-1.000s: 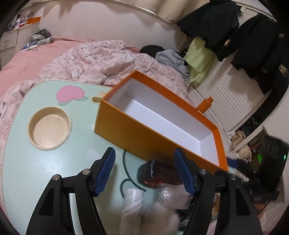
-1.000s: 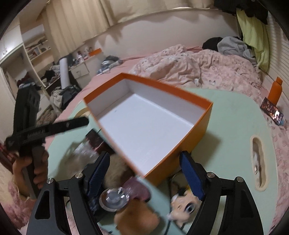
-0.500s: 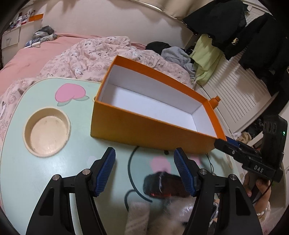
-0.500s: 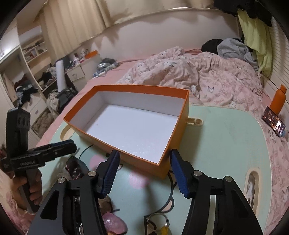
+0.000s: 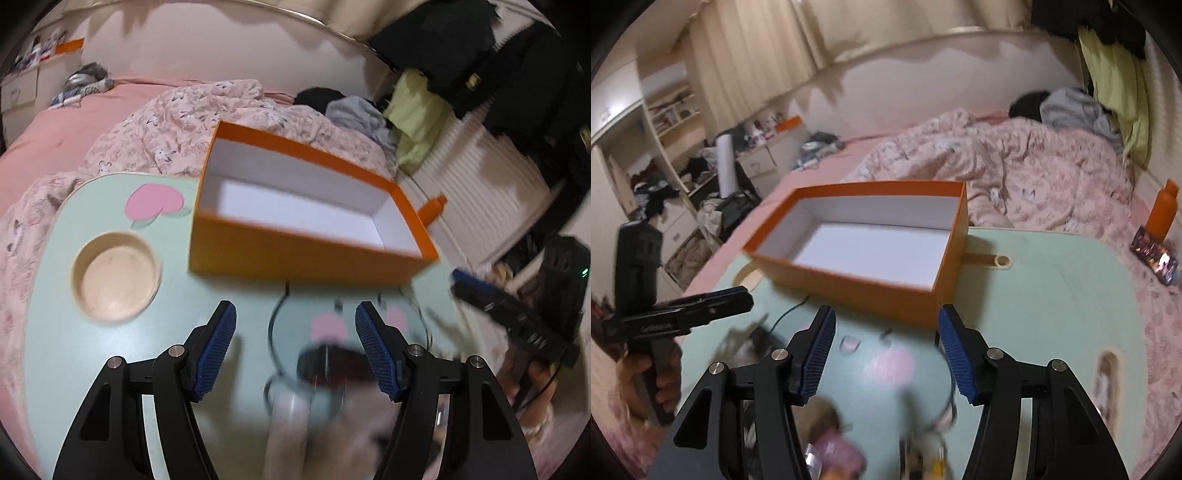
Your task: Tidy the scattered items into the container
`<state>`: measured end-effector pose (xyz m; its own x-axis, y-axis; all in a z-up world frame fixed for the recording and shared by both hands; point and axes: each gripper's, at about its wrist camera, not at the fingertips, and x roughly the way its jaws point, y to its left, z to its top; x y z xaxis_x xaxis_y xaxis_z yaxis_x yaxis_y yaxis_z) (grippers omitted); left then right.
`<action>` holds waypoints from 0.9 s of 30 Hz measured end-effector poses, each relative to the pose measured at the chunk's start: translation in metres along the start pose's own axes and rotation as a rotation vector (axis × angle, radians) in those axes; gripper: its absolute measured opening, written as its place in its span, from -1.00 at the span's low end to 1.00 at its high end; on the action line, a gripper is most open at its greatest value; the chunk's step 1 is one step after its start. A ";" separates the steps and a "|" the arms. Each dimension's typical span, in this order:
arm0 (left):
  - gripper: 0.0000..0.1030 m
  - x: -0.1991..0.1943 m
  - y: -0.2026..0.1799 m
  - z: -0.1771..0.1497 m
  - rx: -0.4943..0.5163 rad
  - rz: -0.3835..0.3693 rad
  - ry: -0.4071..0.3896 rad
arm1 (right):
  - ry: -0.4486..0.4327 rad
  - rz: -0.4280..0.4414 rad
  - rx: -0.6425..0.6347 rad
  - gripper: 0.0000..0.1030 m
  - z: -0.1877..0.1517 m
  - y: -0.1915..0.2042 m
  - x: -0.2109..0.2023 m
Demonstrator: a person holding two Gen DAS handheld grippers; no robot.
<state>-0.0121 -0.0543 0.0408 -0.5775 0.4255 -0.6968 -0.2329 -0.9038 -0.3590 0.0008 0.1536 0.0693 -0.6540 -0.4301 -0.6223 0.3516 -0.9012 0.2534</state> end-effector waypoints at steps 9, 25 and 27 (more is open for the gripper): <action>0.31 -0.055 -0.001 -0.081 0.154 -0.008 -0.031 | 0.001 -0.052 -0.161 0.40 -0.085 0.012 -0.079; 0.31 -0.021 -0.044 -0.113 0.309 0.079 -0.030 | 0.113 -0.096 -0.239 0.32 -0.125 0.031 -0.014; 0.31 -0.016 -0.051 -0.113 0.335 0.093 -0.029 | 0.111 -0.082 -0.253 0.30 -0.122 0.033 -0.009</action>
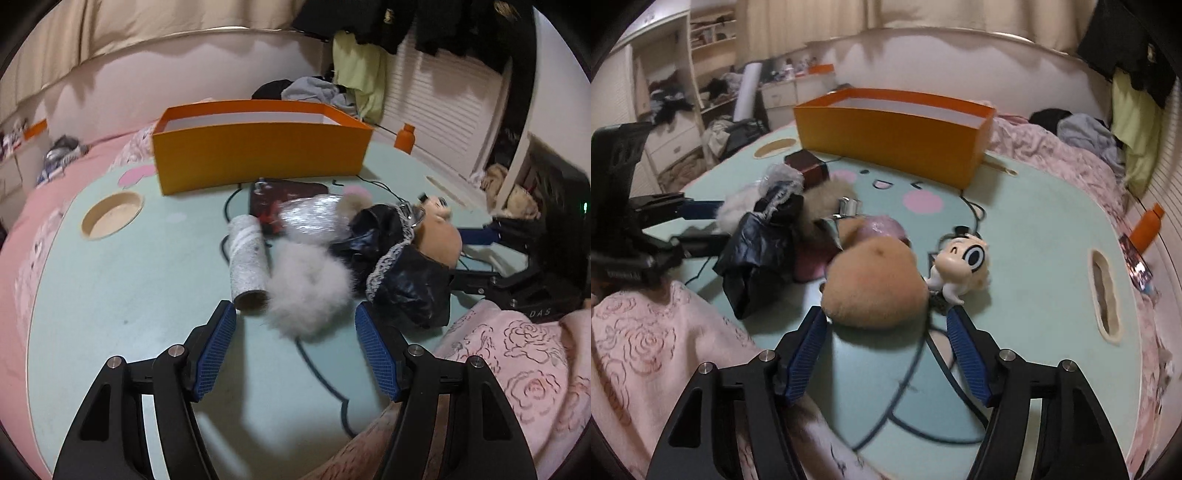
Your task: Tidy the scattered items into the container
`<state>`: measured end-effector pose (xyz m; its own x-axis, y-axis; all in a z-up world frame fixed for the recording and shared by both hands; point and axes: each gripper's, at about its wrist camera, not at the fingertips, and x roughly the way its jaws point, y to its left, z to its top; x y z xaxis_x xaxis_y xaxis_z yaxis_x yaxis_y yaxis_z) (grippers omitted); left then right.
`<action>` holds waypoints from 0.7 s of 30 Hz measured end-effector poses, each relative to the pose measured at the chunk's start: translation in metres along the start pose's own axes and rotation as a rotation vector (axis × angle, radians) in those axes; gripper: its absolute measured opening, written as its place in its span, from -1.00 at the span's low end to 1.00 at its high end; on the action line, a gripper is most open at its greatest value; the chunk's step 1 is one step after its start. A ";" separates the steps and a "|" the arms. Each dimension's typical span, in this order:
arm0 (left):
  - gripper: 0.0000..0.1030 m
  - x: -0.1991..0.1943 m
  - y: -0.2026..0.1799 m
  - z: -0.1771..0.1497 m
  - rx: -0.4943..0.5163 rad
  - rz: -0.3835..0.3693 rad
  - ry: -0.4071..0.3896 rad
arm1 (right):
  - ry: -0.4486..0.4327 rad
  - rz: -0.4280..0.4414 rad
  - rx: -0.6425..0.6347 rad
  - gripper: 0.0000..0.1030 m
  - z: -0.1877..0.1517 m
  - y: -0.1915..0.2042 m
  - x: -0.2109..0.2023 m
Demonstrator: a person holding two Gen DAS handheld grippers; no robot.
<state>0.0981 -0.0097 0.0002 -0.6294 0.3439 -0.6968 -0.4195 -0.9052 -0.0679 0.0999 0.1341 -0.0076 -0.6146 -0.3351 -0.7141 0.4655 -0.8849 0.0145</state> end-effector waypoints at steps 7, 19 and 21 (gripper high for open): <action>0.31 0.014 -0.006 0.015 0.013 0.022 0.004 | 0.003 0.032 -0.034 0.23 0.018 0.008 0.016; 0.31 0.034 0.028 0.052 -0.147 0.042 0.024 | -0.001 0.018 0.029 -0.08 0.069 -0.006 0.047; 0.31 0.027 0.033 0.052 -0.173 0.028 -0.008 | -0.040 0.024 0.031 -0.08 0.072 -0.006 0.038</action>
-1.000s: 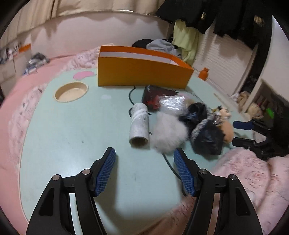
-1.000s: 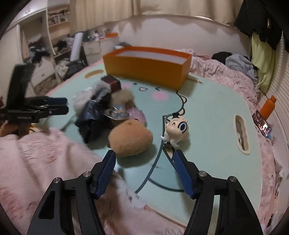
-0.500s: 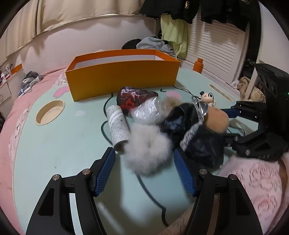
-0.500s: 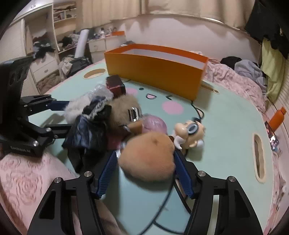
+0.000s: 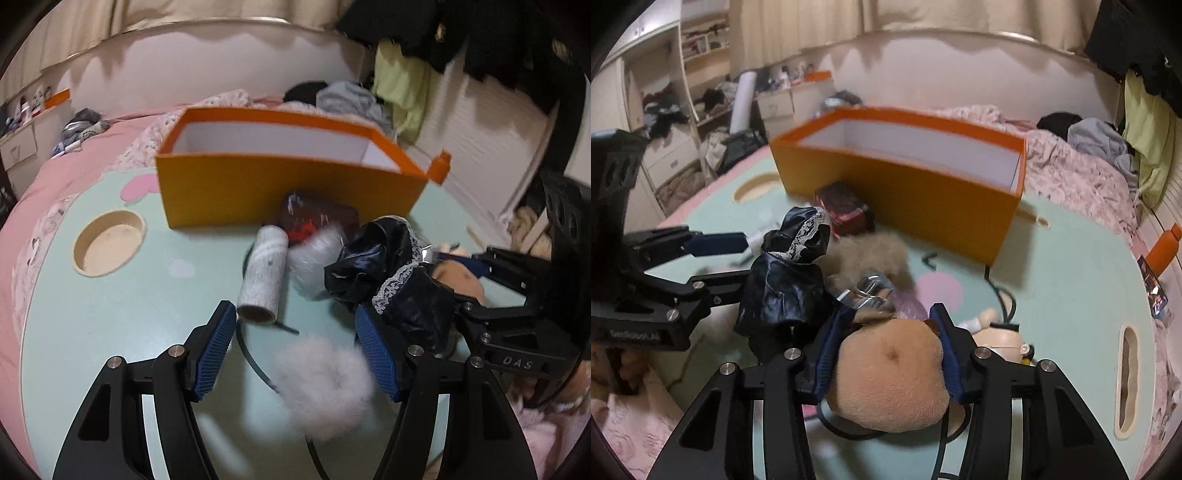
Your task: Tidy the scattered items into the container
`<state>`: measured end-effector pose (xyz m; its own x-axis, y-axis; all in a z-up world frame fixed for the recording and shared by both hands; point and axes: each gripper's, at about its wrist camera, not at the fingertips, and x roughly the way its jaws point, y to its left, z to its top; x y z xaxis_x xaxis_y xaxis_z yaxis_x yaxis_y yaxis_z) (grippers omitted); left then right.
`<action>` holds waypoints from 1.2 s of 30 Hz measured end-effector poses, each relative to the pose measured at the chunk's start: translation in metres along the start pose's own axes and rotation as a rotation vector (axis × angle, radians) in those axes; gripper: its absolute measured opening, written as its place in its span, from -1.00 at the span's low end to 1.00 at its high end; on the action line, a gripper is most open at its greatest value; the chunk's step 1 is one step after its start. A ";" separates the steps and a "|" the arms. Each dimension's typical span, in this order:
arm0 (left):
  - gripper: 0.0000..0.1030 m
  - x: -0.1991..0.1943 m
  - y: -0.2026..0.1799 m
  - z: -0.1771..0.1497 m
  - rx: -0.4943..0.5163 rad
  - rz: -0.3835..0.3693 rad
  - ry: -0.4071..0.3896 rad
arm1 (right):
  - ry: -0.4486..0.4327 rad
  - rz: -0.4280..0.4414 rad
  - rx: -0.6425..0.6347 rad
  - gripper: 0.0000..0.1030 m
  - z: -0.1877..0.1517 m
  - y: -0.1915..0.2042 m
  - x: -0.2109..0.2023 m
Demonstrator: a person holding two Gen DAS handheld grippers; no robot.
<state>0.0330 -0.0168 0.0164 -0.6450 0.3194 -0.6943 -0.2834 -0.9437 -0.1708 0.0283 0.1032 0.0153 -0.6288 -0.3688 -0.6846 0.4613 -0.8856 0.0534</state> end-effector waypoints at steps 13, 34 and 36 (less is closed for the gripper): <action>0.31 -0.039 0.006 -0.041 0.066 -0.060 0.007 | -0.090 -0.023 -0.016 0.21 -0.050 -0.007 -0.080; 0.31 -0.034 0.009 -0.030 -0.001 -0.068 -0.040 | -0.108 -0.039 -0.003 -0.03 -0.055 0.010 -0.058; 0.31 -0.041 0.006 -0.038 0.030 -0.071 -0.046 | -0.124 -0.089 -0.021 0.36 -0.061 0.016 -0.064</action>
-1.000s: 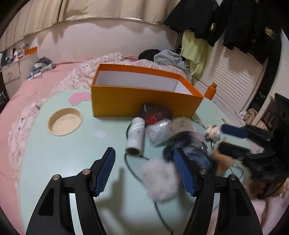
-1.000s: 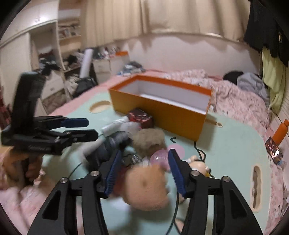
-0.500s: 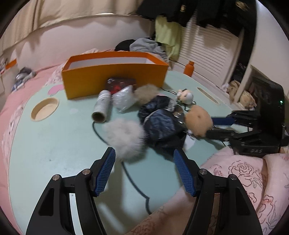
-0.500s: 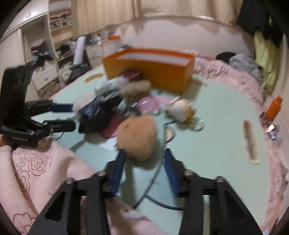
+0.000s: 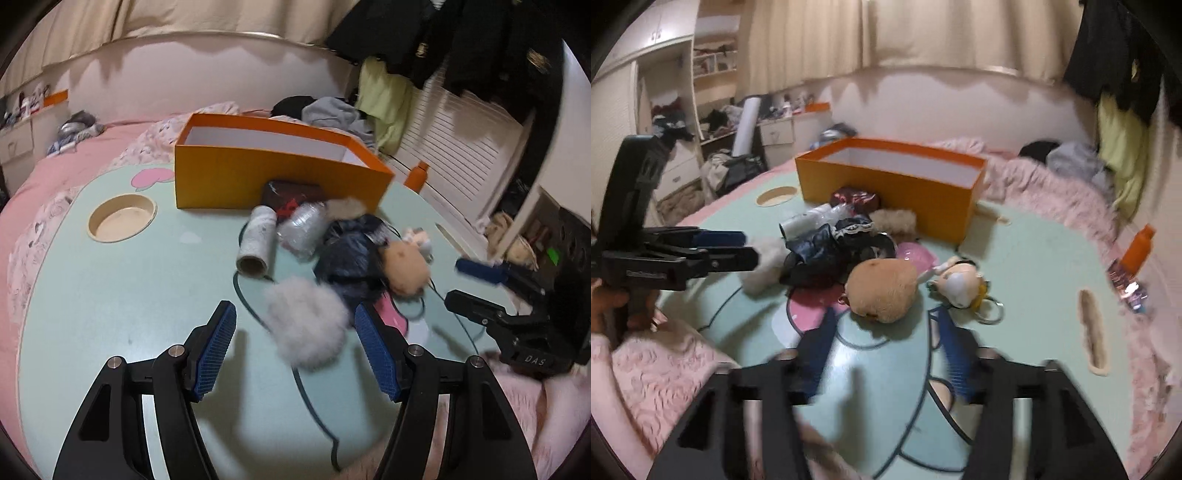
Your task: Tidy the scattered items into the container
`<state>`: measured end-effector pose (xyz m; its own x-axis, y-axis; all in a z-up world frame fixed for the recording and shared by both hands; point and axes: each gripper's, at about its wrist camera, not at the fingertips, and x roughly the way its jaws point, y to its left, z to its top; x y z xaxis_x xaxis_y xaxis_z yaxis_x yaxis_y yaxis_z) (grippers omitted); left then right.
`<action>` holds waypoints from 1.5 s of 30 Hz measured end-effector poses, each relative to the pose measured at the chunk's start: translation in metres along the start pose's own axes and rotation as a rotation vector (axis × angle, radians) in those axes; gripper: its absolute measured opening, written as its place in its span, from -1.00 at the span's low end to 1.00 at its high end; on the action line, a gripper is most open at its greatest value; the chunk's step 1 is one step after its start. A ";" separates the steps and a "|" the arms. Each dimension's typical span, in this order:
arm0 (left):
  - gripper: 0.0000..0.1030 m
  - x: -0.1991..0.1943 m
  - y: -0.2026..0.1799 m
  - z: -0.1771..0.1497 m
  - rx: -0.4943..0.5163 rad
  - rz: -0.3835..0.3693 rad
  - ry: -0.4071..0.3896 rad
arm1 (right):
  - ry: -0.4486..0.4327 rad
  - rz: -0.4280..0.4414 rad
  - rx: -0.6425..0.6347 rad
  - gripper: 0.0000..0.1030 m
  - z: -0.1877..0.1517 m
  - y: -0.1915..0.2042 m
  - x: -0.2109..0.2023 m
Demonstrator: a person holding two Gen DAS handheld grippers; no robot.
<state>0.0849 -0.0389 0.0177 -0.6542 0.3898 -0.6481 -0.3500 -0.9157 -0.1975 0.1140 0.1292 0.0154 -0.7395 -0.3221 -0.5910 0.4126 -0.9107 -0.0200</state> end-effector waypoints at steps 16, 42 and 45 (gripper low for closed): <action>0.99 0.016 -0.017 -0.019 0.068 0.267 0.036 | 0.153 -0.034 0.087 1.00 -0.016 -0.011 0.034; 0.99 0.017 -0.028 -0.022 0.145 0.231 0.039 | 0.132 0.034 0.032 1.00 -0.016 -0.004 0.032; 0.99 0.020 -0.027 -0.022 0.144 0.188 0.056 | 0.131 0.028 0.027 1.00 -0.015 -0.002 0.032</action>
<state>0.0961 -0.0091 -0.0061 -0.6801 0.2047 -0.7040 -0.3202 -0.9467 0.0341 0.0972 0.1248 -0.0162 -0.6512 -0.3130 -0.6913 0.4168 -0.9088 0.0188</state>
